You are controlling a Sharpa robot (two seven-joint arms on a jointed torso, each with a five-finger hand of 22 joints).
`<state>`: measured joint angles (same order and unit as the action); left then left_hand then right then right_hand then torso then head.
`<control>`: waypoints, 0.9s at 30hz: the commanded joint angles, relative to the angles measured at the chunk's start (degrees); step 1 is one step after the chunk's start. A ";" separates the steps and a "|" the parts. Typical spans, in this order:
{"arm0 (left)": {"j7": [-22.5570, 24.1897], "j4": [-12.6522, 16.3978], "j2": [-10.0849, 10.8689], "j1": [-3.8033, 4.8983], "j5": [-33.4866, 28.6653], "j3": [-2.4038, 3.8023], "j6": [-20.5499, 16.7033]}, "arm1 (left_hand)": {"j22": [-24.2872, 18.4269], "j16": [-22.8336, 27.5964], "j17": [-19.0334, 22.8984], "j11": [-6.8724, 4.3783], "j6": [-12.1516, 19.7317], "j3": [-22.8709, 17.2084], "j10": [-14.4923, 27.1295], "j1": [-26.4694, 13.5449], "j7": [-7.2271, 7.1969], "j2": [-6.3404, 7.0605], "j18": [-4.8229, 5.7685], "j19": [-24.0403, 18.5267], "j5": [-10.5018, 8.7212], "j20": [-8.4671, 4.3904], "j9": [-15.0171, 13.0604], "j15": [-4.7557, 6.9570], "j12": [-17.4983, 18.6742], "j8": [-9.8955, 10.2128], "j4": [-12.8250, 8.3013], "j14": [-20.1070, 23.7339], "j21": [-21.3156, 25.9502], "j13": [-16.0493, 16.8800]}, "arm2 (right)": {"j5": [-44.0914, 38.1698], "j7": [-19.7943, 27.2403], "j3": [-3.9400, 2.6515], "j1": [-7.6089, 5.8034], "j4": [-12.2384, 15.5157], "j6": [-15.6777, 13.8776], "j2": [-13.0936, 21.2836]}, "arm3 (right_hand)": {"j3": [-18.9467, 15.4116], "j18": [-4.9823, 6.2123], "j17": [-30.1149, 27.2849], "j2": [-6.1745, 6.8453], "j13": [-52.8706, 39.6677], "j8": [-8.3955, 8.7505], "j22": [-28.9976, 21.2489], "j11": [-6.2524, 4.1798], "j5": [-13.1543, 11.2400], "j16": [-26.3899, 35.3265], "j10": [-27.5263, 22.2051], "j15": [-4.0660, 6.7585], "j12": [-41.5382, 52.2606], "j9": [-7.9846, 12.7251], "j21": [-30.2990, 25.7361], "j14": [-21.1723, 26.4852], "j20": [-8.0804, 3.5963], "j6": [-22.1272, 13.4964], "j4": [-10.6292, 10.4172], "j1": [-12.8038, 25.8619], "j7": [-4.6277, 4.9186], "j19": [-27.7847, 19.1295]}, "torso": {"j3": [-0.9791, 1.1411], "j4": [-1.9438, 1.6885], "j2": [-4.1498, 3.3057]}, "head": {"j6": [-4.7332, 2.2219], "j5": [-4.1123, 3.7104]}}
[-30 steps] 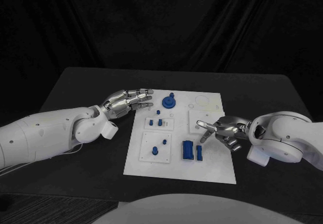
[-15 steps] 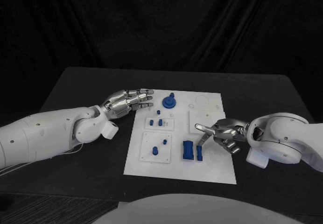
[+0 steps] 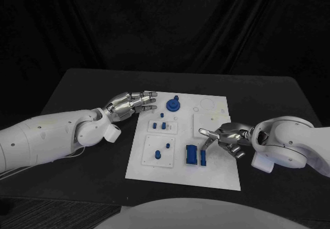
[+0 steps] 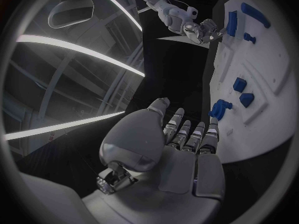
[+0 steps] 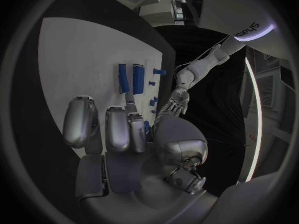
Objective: Assemble the parts on the task board
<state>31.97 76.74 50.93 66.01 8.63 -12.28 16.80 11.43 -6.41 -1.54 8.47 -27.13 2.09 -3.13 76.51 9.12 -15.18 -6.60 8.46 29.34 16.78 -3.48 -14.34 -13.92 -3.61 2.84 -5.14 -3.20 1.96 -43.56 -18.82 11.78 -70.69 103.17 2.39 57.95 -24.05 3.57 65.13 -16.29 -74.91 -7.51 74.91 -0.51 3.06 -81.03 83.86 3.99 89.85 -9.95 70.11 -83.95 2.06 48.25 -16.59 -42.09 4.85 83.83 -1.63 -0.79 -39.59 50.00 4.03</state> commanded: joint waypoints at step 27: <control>1.52 0.14 0.30 -0.15 -0.32 0.05 0.38 | 0.02 -0.36 -0.10 0.39 -0.35 -0.62 -0.24 0.01 0.33 -0.11 0.50 0.49 0.31 -0.13 -0.06 -0.29 -0.56 -0.23 -0.24 -0.24 -0.36 0.11 | -38.27 27.62 0.16 0.48 2.25 -18.36 2.29 | -2.46 -1.57 9.56 0.76 -15.09 0.21 12.49 -2.56 -0.28 -3.82 6.14 2.39 0.15 2.31 10.69 -3.83 -1.93 3.68 0.00 -2.94 -2.75 3.20 | 0.03 0.02 0.00 | 0.00 0.41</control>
<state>32.15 76.74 51.25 65.94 8.63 -12.28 16.81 11.43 -6.41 -1.57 8.57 -27.13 1.86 -3.24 76.51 9.12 -15.18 -6.61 8.58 29.34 16.66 -3.47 -14.34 -14.17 -3.60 2.61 -5.13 -3.20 1.98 -74.10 1.73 11.95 -70.40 105.10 -10.11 60.07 -24.82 2.62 74.46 -15.47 -74.95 -7.32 74.95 -2.78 3.06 -84.67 84.05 6.04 89.85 -7.69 80.61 -83.95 0.41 51.61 -16.59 -44.72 2.03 84.05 -1.61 -0.78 -39.60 50.00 4.35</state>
